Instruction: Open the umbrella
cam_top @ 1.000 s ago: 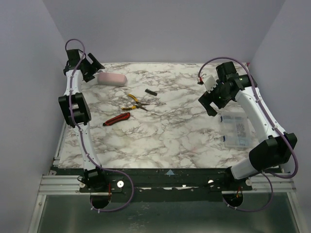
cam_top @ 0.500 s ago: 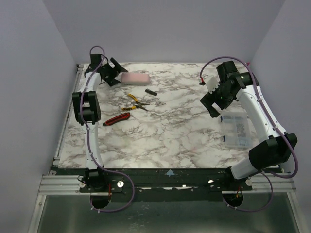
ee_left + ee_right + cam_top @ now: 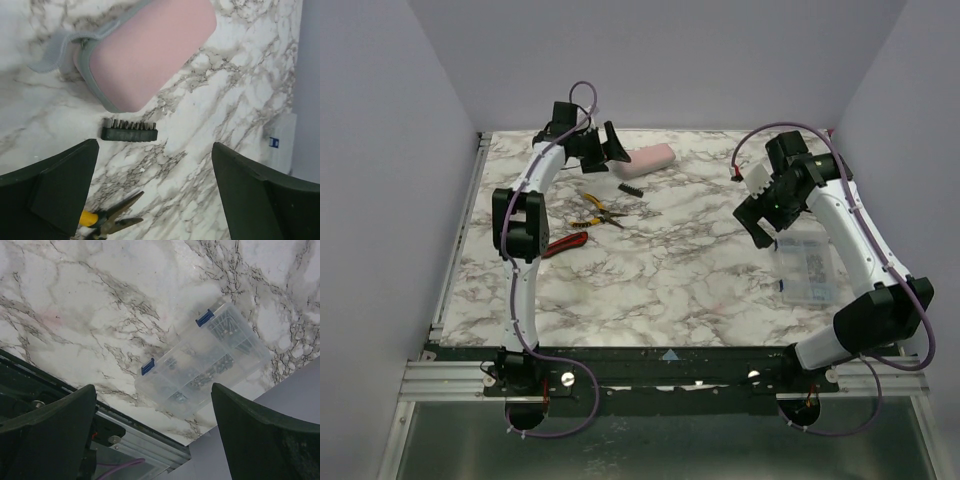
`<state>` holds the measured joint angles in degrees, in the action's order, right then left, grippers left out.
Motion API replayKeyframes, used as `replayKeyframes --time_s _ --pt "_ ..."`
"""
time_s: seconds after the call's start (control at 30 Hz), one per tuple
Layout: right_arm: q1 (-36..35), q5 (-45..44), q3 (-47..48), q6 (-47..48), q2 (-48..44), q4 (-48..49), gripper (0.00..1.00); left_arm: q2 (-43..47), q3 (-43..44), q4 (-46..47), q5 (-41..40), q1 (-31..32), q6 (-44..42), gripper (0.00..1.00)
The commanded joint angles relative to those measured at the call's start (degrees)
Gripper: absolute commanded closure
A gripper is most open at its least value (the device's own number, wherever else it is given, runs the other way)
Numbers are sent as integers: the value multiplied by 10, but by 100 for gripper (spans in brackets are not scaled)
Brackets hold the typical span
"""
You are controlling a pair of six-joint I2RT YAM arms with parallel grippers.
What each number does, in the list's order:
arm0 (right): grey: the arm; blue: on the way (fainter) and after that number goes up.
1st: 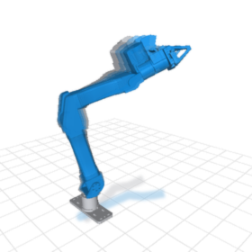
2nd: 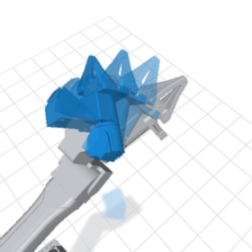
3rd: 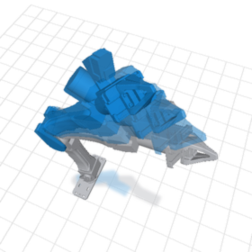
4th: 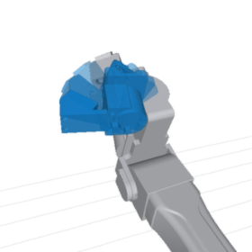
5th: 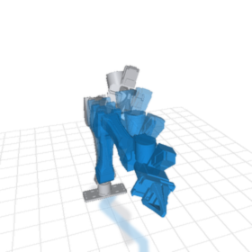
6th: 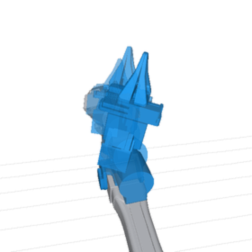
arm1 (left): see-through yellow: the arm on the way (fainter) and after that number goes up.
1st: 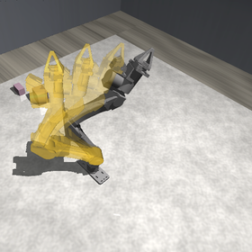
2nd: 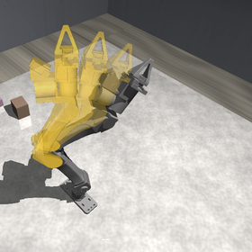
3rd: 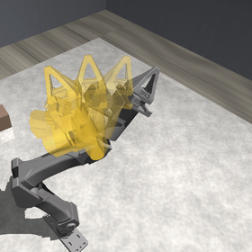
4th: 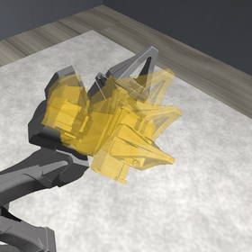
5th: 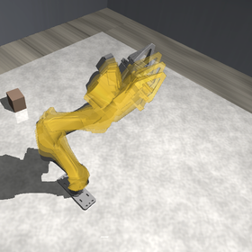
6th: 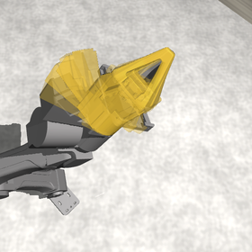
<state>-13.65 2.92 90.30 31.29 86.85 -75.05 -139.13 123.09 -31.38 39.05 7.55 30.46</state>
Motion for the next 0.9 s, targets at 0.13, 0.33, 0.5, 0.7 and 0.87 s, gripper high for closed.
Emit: replayKeyframes --time_s 0.13,0.33,0.5,0.7,0.87 --pt "0 18 -26 -14 -19 4 0 -16 123 38 -120 2 -109 1" --pt "0 19 -25 -19 -24 -2 0 -62 156 96 -114 0 -11 1" --pt "0 12 -25 -18 -25 -9 0 -97 169 141 -94 0 86 1" --pt "0 7 -17 -18 -23 -19 1 -90 99 144 -60 8 145 1" --pt "0 8 -12 -37 -18 -19 1 -73 78 83 7 40 111 2"
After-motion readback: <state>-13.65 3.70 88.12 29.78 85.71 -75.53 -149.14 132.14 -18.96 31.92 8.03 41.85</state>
